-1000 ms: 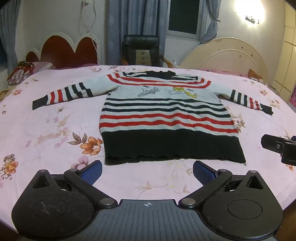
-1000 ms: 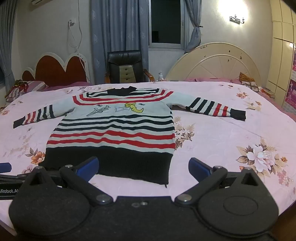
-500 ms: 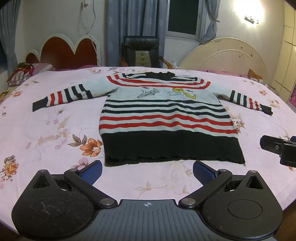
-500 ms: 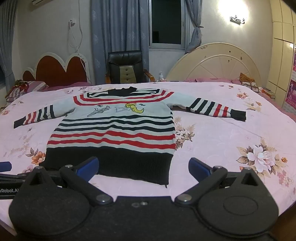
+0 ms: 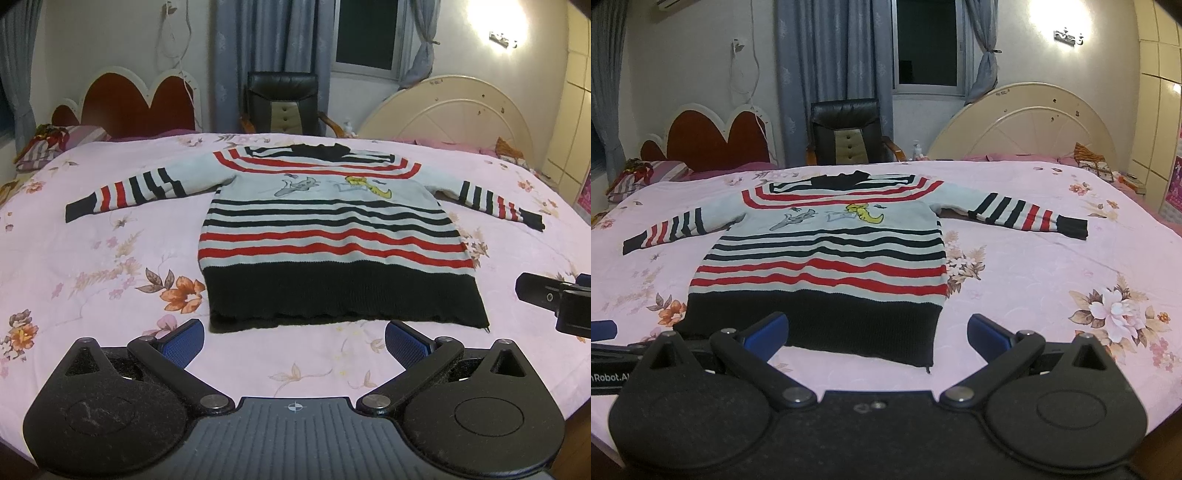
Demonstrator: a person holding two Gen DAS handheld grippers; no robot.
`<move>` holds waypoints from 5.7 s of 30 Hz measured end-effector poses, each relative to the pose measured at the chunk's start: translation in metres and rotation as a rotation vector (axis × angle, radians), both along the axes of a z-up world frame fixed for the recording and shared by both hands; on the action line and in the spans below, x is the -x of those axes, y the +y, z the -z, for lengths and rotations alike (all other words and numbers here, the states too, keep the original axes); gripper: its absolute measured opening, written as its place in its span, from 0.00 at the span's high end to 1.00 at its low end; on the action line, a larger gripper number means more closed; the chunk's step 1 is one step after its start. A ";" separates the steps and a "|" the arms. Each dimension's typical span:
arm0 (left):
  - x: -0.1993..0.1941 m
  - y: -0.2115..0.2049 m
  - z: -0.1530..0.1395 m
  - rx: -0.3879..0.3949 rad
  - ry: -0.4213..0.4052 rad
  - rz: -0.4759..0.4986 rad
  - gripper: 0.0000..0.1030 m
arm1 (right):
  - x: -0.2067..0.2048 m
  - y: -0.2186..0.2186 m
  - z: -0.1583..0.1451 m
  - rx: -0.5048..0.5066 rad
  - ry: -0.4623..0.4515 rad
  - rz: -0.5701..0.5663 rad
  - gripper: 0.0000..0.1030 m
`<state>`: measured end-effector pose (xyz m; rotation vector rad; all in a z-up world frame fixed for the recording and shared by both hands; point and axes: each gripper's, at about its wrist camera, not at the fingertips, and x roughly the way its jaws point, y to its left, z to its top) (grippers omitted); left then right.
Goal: Fold small clothes
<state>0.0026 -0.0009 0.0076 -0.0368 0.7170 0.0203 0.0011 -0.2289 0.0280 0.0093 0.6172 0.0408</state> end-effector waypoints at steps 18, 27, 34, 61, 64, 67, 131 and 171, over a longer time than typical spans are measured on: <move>-0.165 -0.028 -0.007 0.110 -0.058 0.046 0.00 | -0.104 -0.159 -0.021 -0.202 -0.122 0.280 0.02; -0.264 -0.060 0.028 0.172 -0.039 -0.004 0.00 | -0.214 -0.288 0.043 -0.410 -0.104 0.490 0.43; -0.326 -0.092 0.058 0.098 0.066 -0.062 0.00 | -0.263 -0.356 0.103 -0.584 -0.055 0.620 0.52; -0.373 -0.012 0.081 0.005 0.147 -0.077 0.00 | -0.316 -0.332 0.082 -0.414 -0.098 0.494 0.92; -0.376 0.004 0.081 0.020 0.141 -0.057 0.00 | -0.325 -0.284 0.063 -0.361 -0.112 0.375 0.92; -0.376 0.019 0.079 0.042 0.132 -0.041 0.00 | -0.336 -0.229 0.052 -0.349 -0.111 0.248 0.92; -0.480 0.071 0.118 0.477 0.159 0.120 0.95 | -0.365 -0.161 0.155 -1.074 0.076 0.320 0.57; -0.502 0.059 0.106 0.244 0.152 0.059 0.71 | -0.429 -0.188 0.090 -0.622 0.009 0.131 0.67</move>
